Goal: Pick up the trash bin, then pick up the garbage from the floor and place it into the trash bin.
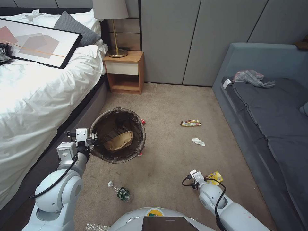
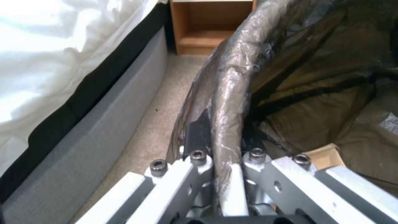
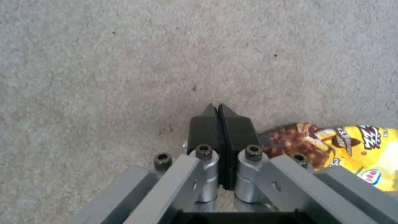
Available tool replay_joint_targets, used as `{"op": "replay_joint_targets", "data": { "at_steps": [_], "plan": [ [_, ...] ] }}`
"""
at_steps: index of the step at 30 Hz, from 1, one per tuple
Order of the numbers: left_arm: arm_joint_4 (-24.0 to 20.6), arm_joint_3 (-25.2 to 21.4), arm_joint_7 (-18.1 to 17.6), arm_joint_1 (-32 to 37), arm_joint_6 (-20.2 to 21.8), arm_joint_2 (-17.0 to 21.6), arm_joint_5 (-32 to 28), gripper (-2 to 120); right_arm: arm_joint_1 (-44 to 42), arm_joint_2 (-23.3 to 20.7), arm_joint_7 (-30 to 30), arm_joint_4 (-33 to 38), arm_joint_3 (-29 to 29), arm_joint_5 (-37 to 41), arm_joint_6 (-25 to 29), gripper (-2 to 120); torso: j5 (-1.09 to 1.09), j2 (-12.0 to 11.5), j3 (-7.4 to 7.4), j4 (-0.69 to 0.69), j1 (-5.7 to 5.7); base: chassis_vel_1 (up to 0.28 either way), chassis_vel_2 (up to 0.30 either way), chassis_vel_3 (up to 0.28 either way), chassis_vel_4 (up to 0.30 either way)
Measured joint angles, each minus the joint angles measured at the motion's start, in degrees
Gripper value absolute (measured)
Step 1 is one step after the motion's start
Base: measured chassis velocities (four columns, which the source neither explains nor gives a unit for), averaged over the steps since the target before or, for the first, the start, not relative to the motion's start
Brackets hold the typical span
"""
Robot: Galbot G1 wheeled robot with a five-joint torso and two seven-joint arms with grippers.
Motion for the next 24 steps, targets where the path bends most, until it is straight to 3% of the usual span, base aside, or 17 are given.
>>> {"op": "replay_joint_targets", "data": {
  "at_steps": [7,9,15,16,19,20,24],
  "plan": [
    [-0.2,0.1,0.0,0.1,0.0,0.1,0.0,0,-0.1,-0.4,0.4,2.0,0.4,0.1,0.0,-1,0.0,0.0,0.0,0.0,0.0,0.0,0.0,0.0,0.0],
    [-0.2,0.1,0.0,0.0,0.0,0.1,0.0,0,-0.6,-0.9,0.3,4.1,0.3,0.1,0.0,10,0.0,0.0,0.0,0.01,0.0,0.0,0.0,0.0,0.0],
    [-0.2,0.2,0.0,-0.1,0.0,0.2,0.0,0,-1.5,-1.6,1.1,6.3,0.2,-0.4,0.0,24,0.0,0.0,0.0,0.0,0.0,0.0,0.0,0.0,0.0],
    [-0.2,0.2,0.0,-0.1,0.0,0.1,0.0,0,-1.7,-1.8,1.6,6.8,0.2,-0.2,0.0,31,-0.01,0.0,0.0,0.0,0.0,0.0,0.0,0.0,0.0],
    [-0.1,0.2,0.0,-0.1,0.0,0.1,0.0,0,-2.1,-2.0,2.6,7.7,0.4,1.0,0.0,38,0.01,0.0,0.0,0.0,0.0,0.0,0.0,0.0,0.0],
    [0.0,0.2,0.0,-0.1,0.0,0.1,0.0,0,-2.4,-2.1,3.5,8.4,0.8,2.6,0.0,47,0.0,0.0,0.0,0.0,0.0,0.0,0.0,0.0,0.0],
    [0.2,0.2,0.1,-0.2,0.0,0.0,0.0,0,-3.1,-2.0,6.0,9.5,2.1,6.0,0.0,59,0.0,0.0,0.0,0.01,0.0,0.0,0.0,0.0,0.0]
  ]
}}
